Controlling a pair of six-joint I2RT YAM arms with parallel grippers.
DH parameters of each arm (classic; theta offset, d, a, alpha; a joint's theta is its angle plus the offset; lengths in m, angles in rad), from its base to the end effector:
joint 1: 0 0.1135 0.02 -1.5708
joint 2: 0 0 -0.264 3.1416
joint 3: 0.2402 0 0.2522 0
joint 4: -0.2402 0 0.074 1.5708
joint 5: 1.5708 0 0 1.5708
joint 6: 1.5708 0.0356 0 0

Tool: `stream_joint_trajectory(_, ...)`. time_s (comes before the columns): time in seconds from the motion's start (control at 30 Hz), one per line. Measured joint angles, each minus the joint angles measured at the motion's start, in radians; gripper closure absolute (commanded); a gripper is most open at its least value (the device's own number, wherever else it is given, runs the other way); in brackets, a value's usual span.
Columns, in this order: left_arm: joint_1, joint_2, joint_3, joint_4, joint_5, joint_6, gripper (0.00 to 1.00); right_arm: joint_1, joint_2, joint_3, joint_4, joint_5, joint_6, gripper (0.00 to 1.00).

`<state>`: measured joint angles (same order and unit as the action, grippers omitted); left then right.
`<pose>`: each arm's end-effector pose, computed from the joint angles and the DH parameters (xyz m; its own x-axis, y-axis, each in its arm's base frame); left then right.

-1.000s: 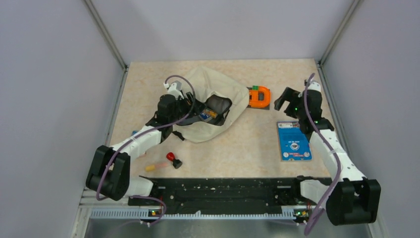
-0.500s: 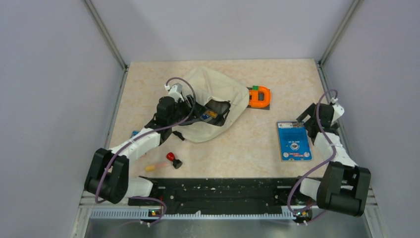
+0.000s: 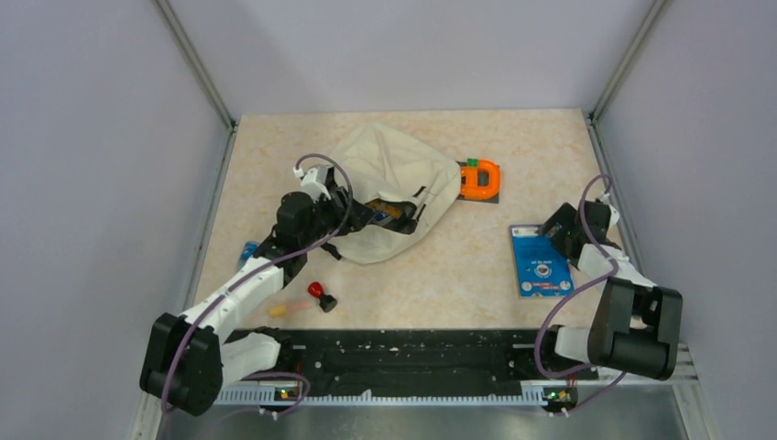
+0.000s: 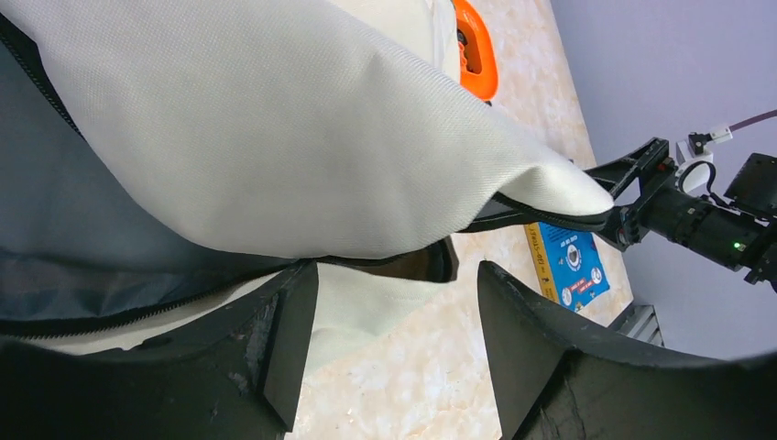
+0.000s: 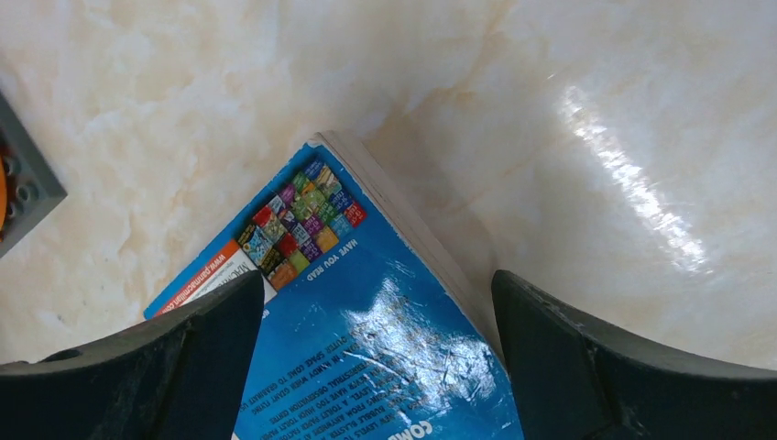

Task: Pack the student bag
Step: Move the book to the center of the board.

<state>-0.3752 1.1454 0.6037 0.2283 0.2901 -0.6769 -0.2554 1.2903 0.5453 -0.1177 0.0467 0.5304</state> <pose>0.2333 -0.1028 0.2457 -0.6021 -0.4079 -0.6863 0.2914 0.6880 -0.6646 0.2307 -0.0620 0.1620 -0.4914 0.6506 -0.5790 0.6148 0.7300 0.2984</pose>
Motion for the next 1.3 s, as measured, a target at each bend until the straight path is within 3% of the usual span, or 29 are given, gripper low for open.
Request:
stream_joint_trajectory(0.13,0.000,-0.080,-0.027,-0.045,-0.023,0.017,0.31,0.090,-0.046,-0.039,0.013,-0.011,0.025,0.12)
stream_joint_trajectory(0.43,-0.034,-0.328,-0.138,-0.247,-0.146,0.066,0.32,0.549,-0.139,-0.100,-0.006,-0.005,0.218,0.20)
stream_joint_trajectory(0.73,-0.225,-0.455,-0.208,-0.305,-0.212,0.015,0.35,0.939,-0.021,-0.018,-0.002,0.087,0.349,0.23)
stream_joint_trajectory(0.93,-0.379,-0.420,-0.251,-0.226,-0.254,-0.079,0.35,1.006,-0.001,-0.008,0.024,0.092,0.396,0.23)
stream_joint_trajectory(1.3,-0.398,-0.133,-0.435,0.102,-0.183,-0.263,0.35,1.012,-0.160,-0.114,0.046,0.073,0.455,0.27)
